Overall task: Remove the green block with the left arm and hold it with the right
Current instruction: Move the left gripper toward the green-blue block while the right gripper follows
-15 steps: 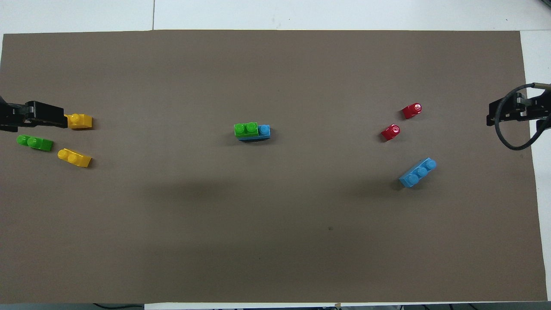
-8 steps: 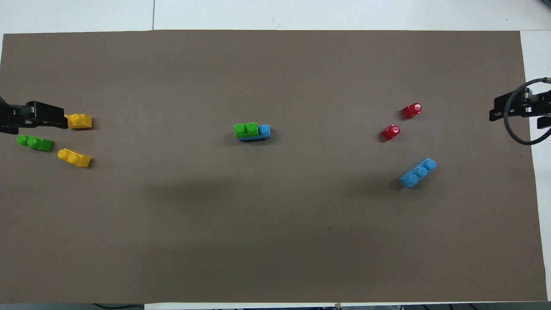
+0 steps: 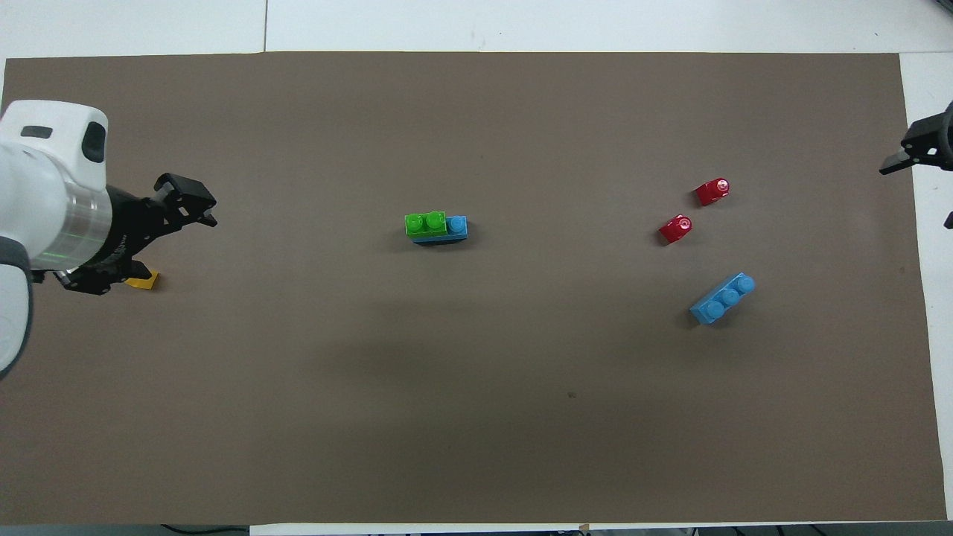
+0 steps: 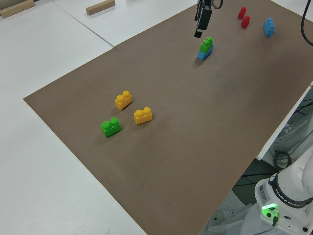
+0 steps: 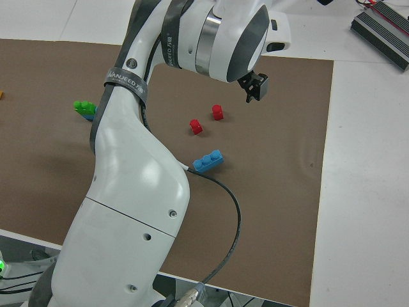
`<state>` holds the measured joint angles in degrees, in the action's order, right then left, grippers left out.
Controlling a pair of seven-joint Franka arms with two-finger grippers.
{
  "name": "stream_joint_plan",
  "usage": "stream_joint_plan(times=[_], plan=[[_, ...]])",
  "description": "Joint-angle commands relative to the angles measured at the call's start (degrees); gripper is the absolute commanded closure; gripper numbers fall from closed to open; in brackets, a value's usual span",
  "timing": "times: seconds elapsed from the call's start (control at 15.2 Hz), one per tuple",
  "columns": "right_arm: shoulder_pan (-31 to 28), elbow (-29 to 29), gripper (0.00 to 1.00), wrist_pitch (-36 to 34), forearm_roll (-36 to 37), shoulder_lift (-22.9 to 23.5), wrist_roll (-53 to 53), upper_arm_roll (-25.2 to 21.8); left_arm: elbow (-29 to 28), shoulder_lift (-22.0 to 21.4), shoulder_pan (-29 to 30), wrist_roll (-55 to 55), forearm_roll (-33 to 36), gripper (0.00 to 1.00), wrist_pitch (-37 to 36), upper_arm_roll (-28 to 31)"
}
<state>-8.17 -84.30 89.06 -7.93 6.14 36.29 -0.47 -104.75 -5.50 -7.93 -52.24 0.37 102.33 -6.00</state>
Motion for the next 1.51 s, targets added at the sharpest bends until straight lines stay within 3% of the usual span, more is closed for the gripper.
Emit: stream_joint_plan(times=[0.0,0.33,0.46,0.86,1.45], plan=[[2.2,0.4,0.00,-0.7,-1.0,-1.0,12.0,0.6,-4.4,-2.8,-4.2,-12.0,-0.6,0.00,3.2,0.7],[2.3,0.4,0.00,1.6,-13.3,0.0,37.0,0.6,-4.8,-1.6,-7.1,-27.6,-2.6,0.00,8.3,0.7],[2.7,0.4,0.00,2.8,-14.6,0.7,42.5,0.6,-4.5,0.1,-8.4,-32.2,-2.6,0.00,8.9,0.7],[4.7,-1.3,0.00,4.5,-21.8,4.8,44.5,0.8,-3.2,6.5,-12.1,-47.5,-3.4,0.00,11.9,0.7],[5.7,-4.4,0.00,5.1,-35.3,10.5,38.2,0.8,2.3,14.9,-14.6,-55.3,-5.0,0.00,13.9,0.8]])
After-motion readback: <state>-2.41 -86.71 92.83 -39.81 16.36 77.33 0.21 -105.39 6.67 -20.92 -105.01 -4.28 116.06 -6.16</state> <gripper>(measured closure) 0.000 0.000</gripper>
